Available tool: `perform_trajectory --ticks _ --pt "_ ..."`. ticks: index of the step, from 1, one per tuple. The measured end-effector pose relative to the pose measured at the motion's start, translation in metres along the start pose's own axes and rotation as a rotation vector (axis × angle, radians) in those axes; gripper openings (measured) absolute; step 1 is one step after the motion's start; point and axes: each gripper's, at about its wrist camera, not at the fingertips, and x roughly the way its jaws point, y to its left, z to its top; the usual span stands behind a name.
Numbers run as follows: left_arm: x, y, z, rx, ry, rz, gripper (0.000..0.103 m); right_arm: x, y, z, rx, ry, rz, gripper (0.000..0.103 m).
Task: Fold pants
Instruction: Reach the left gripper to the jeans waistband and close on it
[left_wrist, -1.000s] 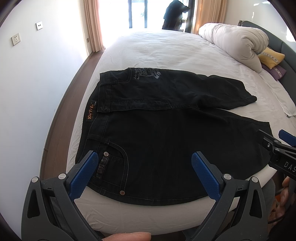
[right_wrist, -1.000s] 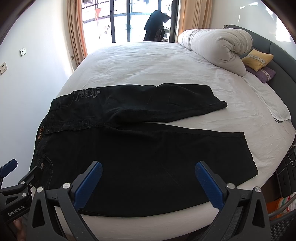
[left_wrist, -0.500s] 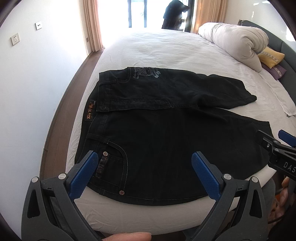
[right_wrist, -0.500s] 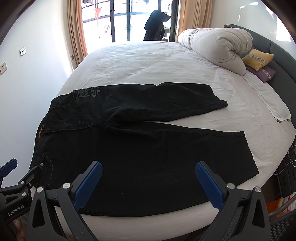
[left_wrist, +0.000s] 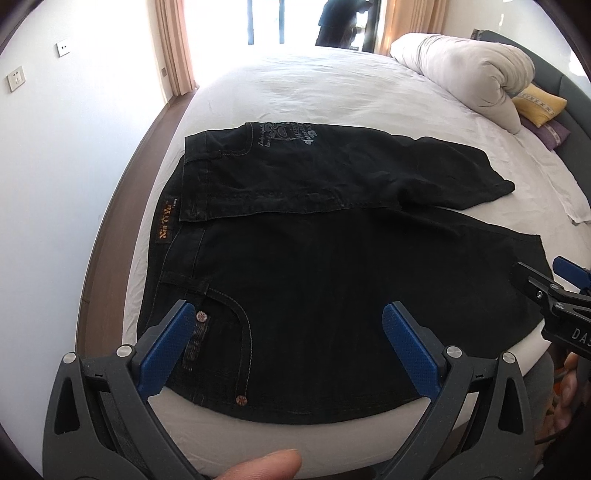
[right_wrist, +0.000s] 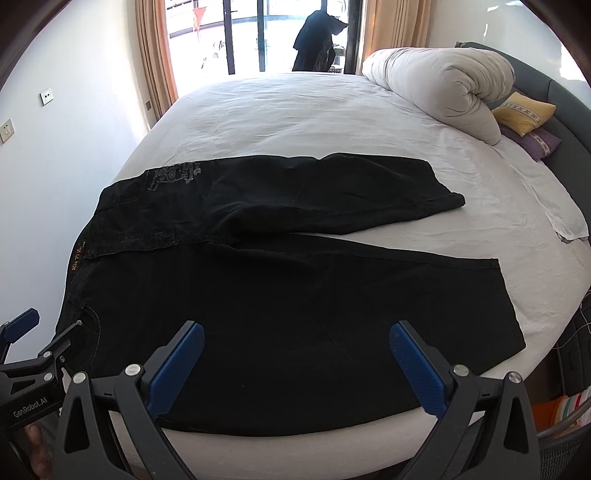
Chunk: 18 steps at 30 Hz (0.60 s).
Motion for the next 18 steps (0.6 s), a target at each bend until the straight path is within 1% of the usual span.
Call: perform_trajectory --ticks 2,3,5,6,7,8,9,10,12,14,15,16,17,18 --pt "0.016 0.005 0.011 0.029 0.017 -0.03 0.103 0.007 -0.003 0.005 -0.015 0.004 0.04 0.103" --pt "0.025 0.007 0.019 0.049 0.028 -0.06 0.103 0.011 -0.005 0.008 -0.028 0.005 0.074 0.103" --pt "0.039 0.012 0.038 0.096 0.035 -0.166 0.103 0.021 -0.009 0.019 -0.071 0.001 0.15 0.103" --pt "0.048 0.014 0.05 0.124 0.054 -0.202 0.103 0.026 -0.01 0.026 -0.099 -0.005 0.181 0.103" --pt "0.057 0.015 0.063 0.159 0.066 -0.192 0.103 0.031 -0.012 0.034 -0.139 -0.017 0.21 0.103" --pt "0.066 0.016 0.079 0.216 0.059 -0.139 0.103 0.035 -0.013 0.043 -0.18 -0.033 0.237 0.103" --pt "0.071 0.016 0.093 0.258 0.051 -0.11 0.103 0.04 -0.016 0.054 -0.228 -0.051 0.268 0.103" --pt "0.081 0.019 0.112 0.302 0.043 -0.094 0.103 0.045 -0.017 0.064 -0.278 -0.061 0.288 0.103" --pt "0.099 0.029 0.145 0.349 0.042 -0.072 0.103 0.057 -0.018 0.086 -0.369 -0.066 0.307 0.103" --pt "0.122 0.038 0.177 0.409 0.055 -0.043 0.103 0.071 -0.019 0.11 -0.443 -0.071 0.336 0.103" --pt "0.136 0.044 0.193 0.43 0.072 -0.028 0.103 0.079 -0.019 0.12 -0.468 -0.066 0.344 0.102" --pt "0.149 0.048 0.204 0.44 0.093 -0.025 0.103 0.088 -0.019 0.131 -0.491 -0.059 0.36 0.097" --pt "0.163 0.052 0.216 0.451 0.122 -0.036 0.103 0.097 -0.02 0.141 -0.511 -0.051 0.381 0.092" --pt "0.174 0.055 0.224 0.46 0.143 -0.05 0.103 0.107 -0.02 0.15 -0.525 -0.038 0.389 0.09"
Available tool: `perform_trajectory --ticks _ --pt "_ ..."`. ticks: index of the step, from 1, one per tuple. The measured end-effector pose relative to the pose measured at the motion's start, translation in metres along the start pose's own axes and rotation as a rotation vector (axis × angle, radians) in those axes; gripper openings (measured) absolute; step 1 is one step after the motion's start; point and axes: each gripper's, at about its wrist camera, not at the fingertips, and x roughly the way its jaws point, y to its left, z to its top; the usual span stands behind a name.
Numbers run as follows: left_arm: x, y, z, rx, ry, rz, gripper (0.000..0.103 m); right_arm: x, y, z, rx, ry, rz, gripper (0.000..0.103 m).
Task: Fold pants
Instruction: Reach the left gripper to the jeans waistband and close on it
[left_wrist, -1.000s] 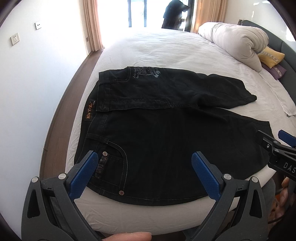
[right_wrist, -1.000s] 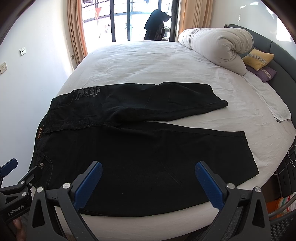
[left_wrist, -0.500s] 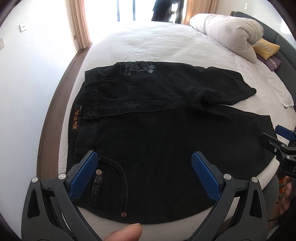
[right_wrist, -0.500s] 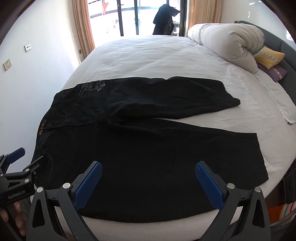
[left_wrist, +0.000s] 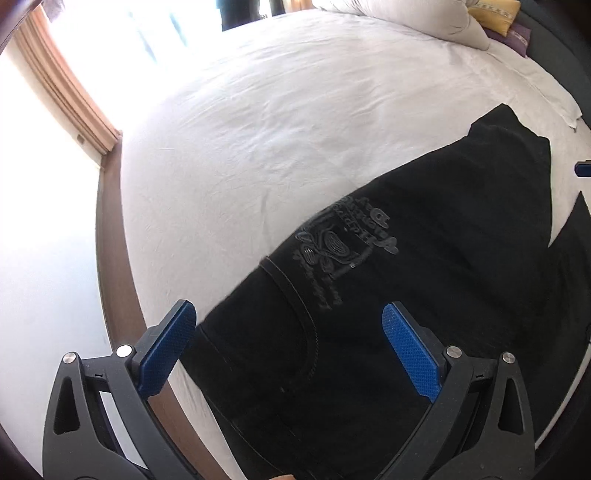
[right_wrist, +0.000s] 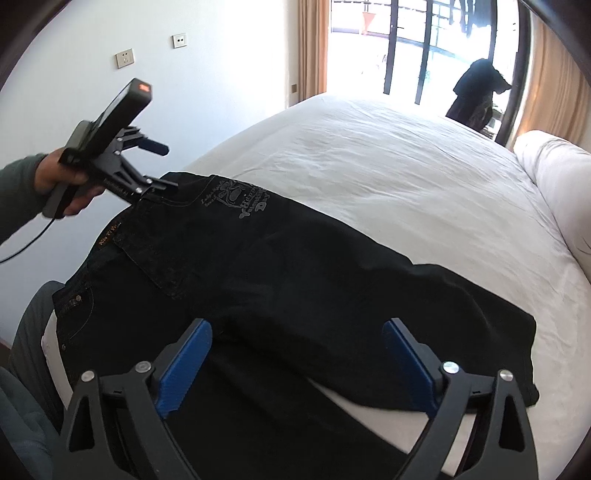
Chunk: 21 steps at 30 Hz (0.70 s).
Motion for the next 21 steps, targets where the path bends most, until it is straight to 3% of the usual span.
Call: perform_trajectory --ticks 4,10,17,19,21 --pt "0.043 0.023 0.028 0.048 0.076 -0.018 0.101 0.031 -0.023 0.016 -0.042 0.03 0.045 0.084" --pt "0.086 0.027 0.035 0.094 0.186 -0.115 0.086 0.07 -0.043 0.034 -0.069 0.051 0.106 0.076" --pt "0.096 0.047 0.037 0.036 0.205 -0.216 0.078 0.105 -0.051 0.063 -0.106 0.081 0.148 0.072" --pt "0.096 0.047 0.035 0.042 0.213 -0.227 0.067 0.111 -0.051 0.071 -0.115 0.089 0.159 0.072" --pt "0.091 0.045 0.033 0.056 0.209 -0.237 0.046 0.119 -0.05 0.08 -0.118 0.099 0.165 0.071"
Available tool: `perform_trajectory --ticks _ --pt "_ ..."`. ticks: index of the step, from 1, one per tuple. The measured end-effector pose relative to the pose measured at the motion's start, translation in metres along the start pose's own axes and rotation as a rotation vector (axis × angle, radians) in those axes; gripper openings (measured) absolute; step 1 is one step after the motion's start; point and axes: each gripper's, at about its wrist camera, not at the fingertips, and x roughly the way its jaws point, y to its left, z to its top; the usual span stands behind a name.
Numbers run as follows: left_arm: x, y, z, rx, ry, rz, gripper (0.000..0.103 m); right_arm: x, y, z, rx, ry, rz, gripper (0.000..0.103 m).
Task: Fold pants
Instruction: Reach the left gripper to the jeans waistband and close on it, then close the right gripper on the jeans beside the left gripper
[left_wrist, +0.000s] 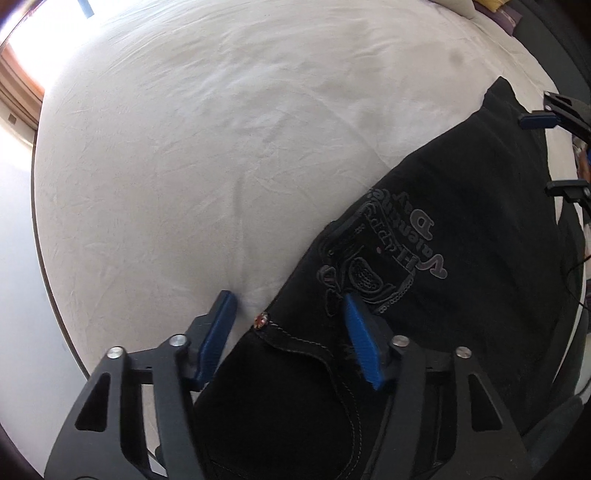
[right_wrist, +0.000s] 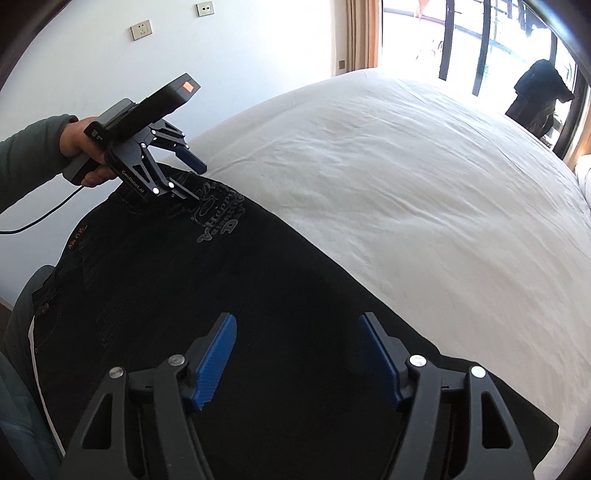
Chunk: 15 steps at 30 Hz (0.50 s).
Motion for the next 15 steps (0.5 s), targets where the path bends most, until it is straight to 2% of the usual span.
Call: perform_trajectory --ticks 5,8,12,14,15 --pt "-0.015 -0.016 -0.01 0.021 -0.015 0.02 0.016 0.014 -0.001 0.017 -0.015 0.028 -0.001 0.066" --pt "-0.028 -0.021 -0.018 0.018 -0.073 0.049 0.012 0.017 -0.001 0.023 -0.03 0.036 0.002 0.066" --pt "-0.051 -0.049 -0.04 0.073 -0.19 0.175 0.01 0.023 0.001 0.033 -0.064 0.053 0.004 0.065" --pt "-0.062 -0.058 -0.049 0.076 -0.236 0.201 0.009 0.026 0.001 0.038 -0.082 0.067 0.004 0.059" --pt "-0.069 -0.061 -0.069 0.079 -0.26 0.207 0.008 0.029 0.001 0.041 -0.092 0.077 0.005 0.058"
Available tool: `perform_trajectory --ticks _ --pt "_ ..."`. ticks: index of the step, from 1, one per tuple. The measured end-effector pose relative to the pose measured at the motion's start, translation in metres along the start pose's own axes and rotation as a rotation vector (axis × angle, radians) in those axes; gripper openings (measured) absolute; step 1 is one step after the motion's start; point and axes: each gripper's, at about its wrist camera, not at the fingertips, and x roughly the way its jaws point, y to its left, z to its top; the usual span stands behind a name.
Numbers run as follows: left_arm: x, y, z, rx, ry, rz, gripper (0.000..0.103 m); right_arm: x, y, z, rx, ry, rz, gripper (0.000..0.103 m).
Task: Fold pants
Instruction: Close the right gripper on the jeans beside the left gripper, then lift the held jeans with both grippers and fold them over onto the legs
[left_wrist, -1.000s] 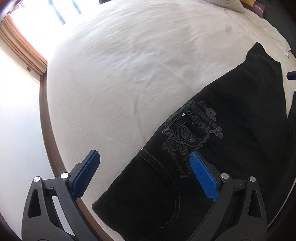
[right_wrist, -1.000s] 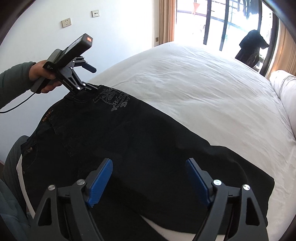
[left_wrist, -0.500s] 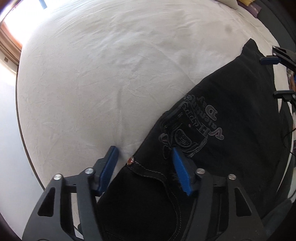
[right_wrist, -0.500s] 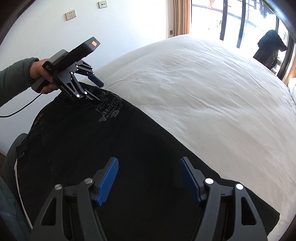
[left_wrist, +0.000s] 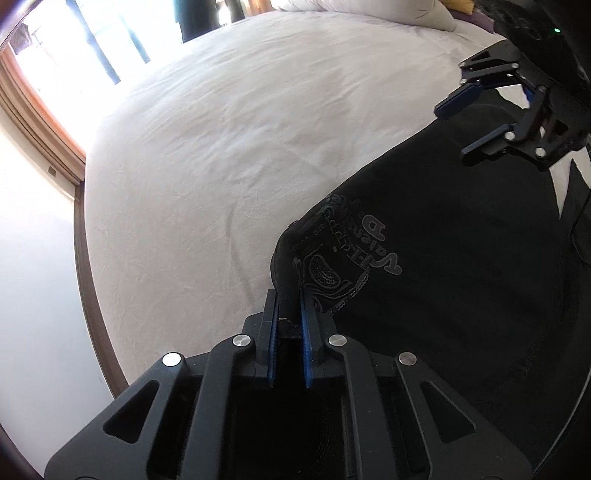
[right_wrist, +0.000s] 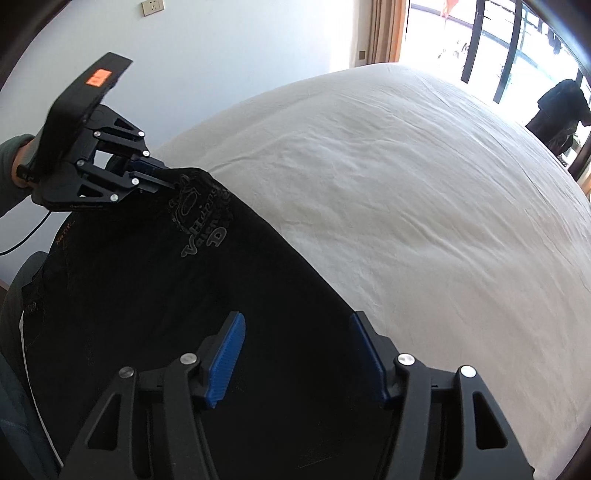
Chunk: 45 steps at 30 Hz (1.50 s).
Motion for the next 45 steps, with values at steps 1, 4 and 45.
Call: perform_trajectory --ticks 1,4,45 --pt "-0.008 -0.002 -0.004 0.005 -0.025 0.011 0.008 0.003 0.0 0.003 -0.008 0.009 -0.005 0.056" --pt "-0.018 -0.008 -0.013 0.031 -0.087 0.038 0.008 0.013 -0.005 0.011 -0.021 0.036 -0.013 0.052" --pt "-0.052 -0.055 -0.043 0.027 -0.251 0.071 0.007 0.008 0.03 0.008 0.047 0.002 -0.026 0.004"
